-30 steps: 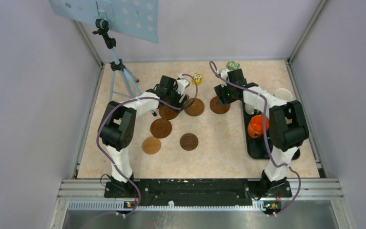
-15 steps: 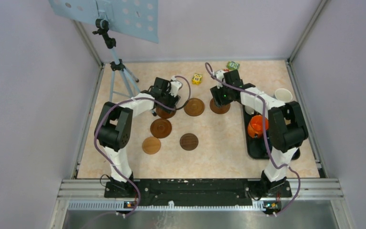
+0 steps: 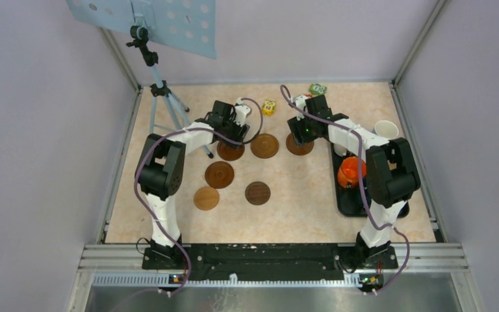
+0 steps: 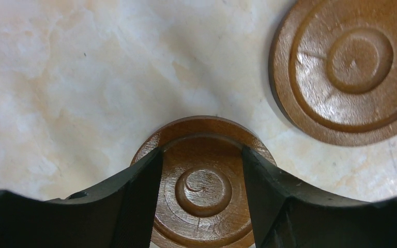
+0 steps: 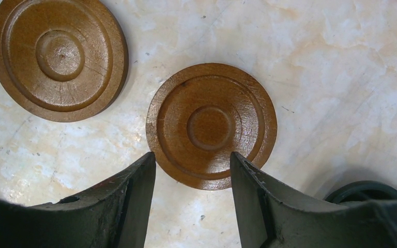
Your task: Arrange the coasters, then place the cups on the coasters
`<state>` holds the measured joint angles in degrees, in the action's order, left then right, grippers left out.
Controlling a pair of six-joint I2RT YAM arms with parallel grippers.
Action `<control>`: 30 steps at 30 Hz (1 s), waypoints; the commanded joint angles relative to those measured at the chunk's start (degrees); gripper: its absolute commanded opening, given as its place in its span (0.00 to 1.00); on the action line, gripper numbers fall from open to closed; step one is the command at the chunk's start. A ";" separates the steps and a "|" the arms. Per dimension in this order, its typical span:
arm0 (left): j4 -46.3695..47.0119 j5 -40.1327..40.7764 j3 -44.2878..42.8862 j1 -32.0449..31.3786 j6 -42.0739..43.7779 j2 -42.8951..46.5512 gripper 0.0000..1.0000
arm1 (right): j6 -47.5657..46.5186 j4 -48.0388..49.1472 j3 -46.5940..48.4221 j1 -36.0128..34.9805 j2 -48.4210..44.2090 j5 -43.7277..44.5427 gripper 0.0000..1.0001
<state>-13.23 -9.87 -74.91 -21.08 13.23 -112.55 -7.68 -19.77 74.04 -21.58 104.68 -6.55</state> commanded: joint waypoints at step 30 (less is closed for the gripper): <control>-2.86 -1.10 -2.34 4.14 2.21 -0.27 0.72 | -1.02 -1.30 2.66 0.49 -1.85 -1.19 0.54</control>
<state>-13.19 -10.09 -78.98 -17.43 14.98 -115.48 -7.92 -20.95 74.04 -21.45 104.68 -7.03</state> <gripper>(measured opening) 0.672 0.545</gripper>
